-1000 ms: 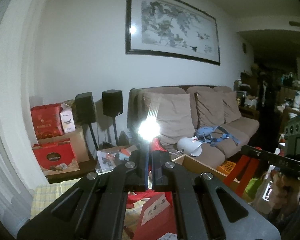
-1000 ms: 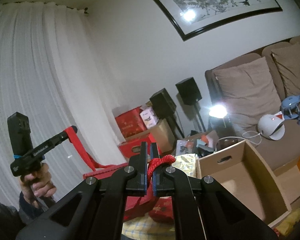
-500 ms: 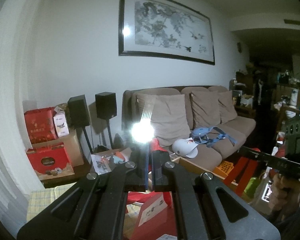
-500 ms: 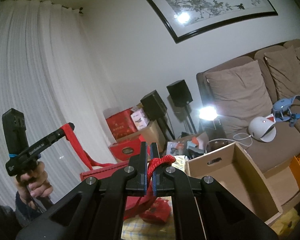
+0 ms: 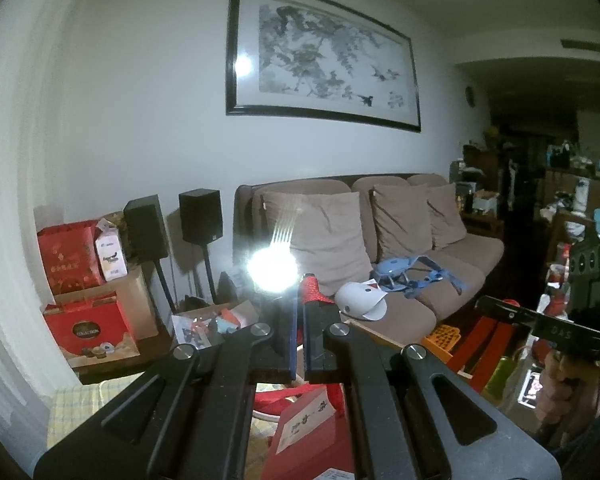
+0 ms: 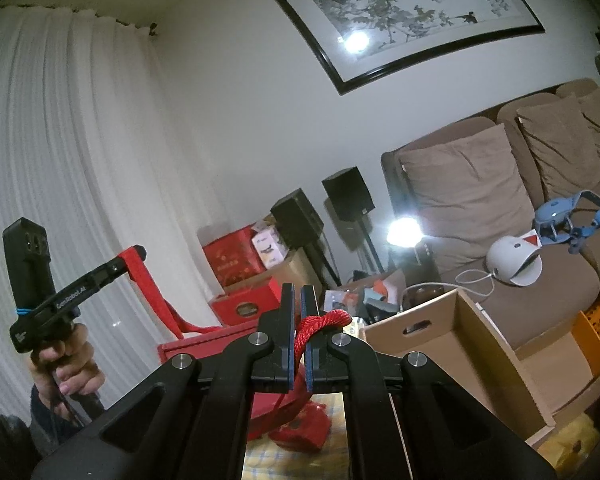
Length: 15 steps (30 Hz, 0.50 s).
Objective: Organize objects
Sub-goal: 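Carry the red gift bag by both ribbon handles with both tools, turning away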
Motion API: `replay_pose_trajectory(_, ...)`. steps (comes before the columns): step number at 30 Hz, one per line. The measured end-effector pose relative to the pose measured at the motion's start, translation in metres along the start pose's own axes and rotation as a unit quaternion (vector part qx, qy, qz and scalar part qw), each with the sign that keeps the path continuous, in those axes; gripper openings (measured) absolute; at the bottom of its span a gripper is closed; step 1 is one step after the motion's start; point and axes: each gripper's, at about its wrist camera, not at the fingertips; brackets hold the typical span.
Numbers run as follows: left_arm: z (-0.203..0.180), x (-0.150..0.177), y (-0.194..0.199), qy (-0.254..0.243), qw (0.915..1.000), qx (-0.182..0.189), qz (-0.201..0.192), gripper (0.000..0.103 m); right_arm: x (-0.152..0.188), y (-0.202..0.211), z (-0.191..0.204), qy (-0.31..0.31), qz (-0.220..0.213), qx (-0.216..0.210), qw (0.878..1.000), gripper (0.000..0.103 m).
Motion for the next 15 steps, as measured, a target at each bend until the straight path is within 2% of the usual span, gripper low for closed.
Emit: replay_pose_trajectory(15, -0.021, 0.000, -0.009, -0.010, 0.9998, 0.015, -0.002, 0.002, -0.007, 0.017, -0.015, -0.009, -0.016, 0.021, 1.000, 0.004)
Point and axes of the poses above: each gripper's, at about its wrist camera, not at the fingertips, and y roughly against the way its jaws point, z to its left, x to its underside, and after that the axes turned 11 degrees about -x, right-handed
